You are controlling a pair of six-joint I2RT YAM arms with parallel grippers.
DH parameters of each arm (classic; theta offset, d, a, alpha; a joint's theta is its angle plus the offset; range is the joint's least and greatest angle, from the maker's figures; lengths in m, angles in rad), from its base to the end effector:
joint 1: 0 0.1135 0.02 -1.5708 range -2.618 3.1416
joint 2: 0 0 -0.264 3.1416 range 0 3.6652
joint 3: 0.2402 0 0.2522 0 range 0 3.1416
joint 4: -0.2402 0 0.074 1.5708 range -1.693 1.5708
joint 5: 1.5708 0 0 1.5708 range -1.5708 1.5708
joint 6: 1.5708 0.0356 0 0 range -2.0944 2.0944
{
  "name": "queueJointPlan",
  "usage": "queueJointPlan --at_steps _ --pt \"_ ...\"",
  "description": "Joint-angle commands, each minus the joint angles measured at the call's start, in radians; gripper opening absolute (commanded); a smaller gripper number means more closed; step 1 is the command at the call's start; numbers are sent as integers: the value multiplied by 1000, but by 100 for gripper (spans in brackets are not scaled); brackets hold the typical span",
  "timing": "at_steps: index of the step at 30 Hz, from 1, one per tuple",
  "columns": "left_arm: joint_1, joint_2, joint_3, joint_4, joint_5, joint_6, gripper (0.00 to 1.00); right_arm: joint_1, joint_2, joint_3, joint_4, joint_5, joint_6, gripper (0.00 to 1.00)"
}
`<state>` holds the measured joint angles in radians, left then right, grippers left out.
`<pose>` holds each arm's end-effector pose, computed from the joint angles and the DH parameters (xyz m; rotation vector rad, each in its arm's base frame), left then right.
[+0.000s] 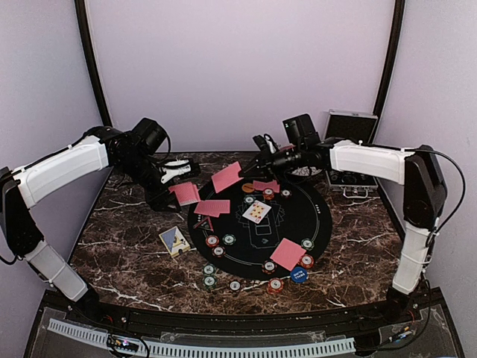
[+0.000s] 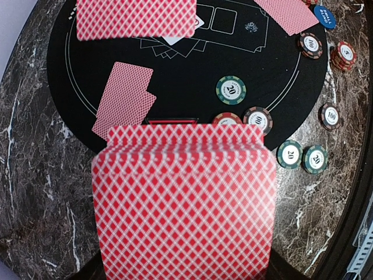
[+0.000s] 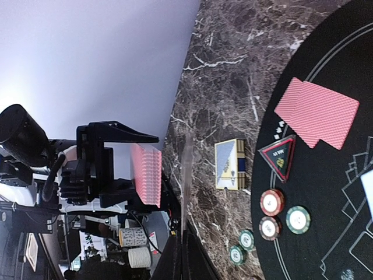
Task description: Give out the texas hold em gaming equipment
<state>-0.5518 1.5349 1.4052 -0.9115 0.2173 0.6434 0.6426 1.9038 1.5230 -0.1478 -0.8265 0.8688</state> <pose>0.2652 -0.1723 0.3113 1.5222 2.1001 -0.2503 0.3371 0.2851 0.2782 -0.3235 2.4095 1.6805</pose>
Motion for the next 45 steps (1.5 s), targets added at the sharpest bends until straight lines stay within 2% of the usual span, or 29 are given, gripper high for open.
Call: queueJointPlan --at_steps 1,4,7,15,22,34,43,45 --pt "4 -42 -9 -12 -14 6 0 -41 -81 -24 -208 115 -188 0" --pt "5 -43 -8 -14 -17 5 0 -45 -87 37 -452 357 -338 0" --pt "4 -45 -4 -14 -16 3 0 -44 -86 54 -580 582 -416 0" --pt "5 -43 0 -19 -21 -4 0 6 -84 45 -701 987 -462 0" --pt "4 -38 11 -25 -15 -6 0 123 52 148 -807 1232 -484 0" --pt "4 -45 14 -34 -15 -7 0 310 375 459 -935 1336 -501 0" --pt "4 -48 10 -32 -10 -5 0 344 430 487 -899 1185 -492 26" --pt "4 -47 9 -32 -9 -5 0 343 425 485 -891 1149 -490 36"
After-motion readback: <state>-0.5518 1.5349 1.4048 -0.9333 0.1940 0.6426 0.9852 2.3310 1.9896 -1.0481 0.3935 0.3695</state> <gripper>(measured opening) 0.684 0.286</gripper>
